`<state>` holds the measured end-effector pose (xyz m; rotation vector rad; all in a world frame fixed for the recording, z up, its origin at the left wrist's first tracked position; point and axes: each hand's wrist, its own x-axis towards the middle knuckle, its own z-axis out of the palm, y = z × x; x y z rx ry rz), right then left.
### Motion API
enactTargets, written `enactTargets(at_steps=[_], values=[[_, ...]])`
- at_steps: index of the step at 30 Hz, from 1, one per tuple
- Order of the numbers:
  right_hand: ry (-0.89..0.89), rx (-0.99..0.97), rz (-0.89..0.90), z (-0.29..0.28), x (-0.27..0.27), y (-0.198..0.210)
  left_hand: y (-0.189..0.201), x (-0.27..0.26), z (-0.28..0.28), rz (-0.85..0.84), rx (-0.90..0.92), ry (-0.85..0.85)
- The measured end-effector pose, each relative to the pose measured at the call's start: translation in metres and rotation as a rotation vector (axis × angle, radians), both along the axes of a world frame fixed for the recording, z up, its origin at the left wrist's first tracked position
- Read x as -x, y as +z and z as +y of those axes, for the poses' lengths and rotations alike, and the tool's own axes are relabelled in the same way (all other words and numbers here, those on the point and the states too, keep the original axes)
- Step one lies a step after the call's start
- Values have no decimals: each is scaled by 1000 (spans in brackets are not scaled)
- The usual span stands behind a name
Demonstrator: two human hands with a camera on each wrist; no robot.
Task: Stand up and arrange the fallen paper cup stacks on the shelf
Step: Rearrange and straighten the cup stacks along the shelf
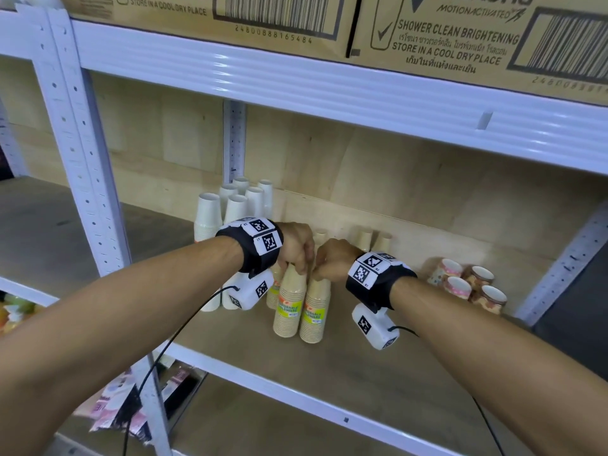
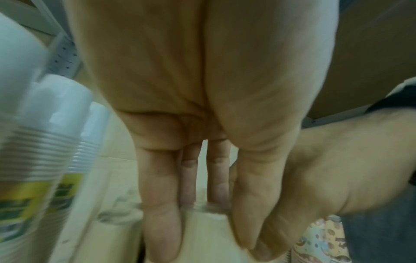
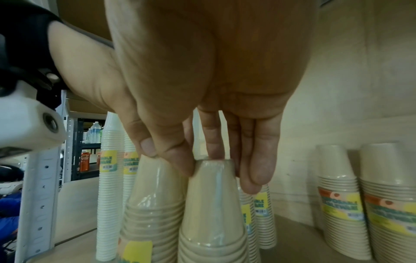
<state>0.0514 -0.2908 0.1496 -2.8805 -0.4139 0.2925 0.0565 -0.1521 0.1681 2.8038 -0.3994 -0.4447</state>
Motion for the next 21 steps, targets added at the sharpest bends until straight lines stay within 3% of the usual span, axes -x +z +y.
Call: enactTargets(at_steps=[6,21], values=[[-57,81,-26,-33,-7,6,14,-8,-37,24,28,-56],[-290,10,-105,-126,-45,9,-2,-70,-101,-193,109,-39]])
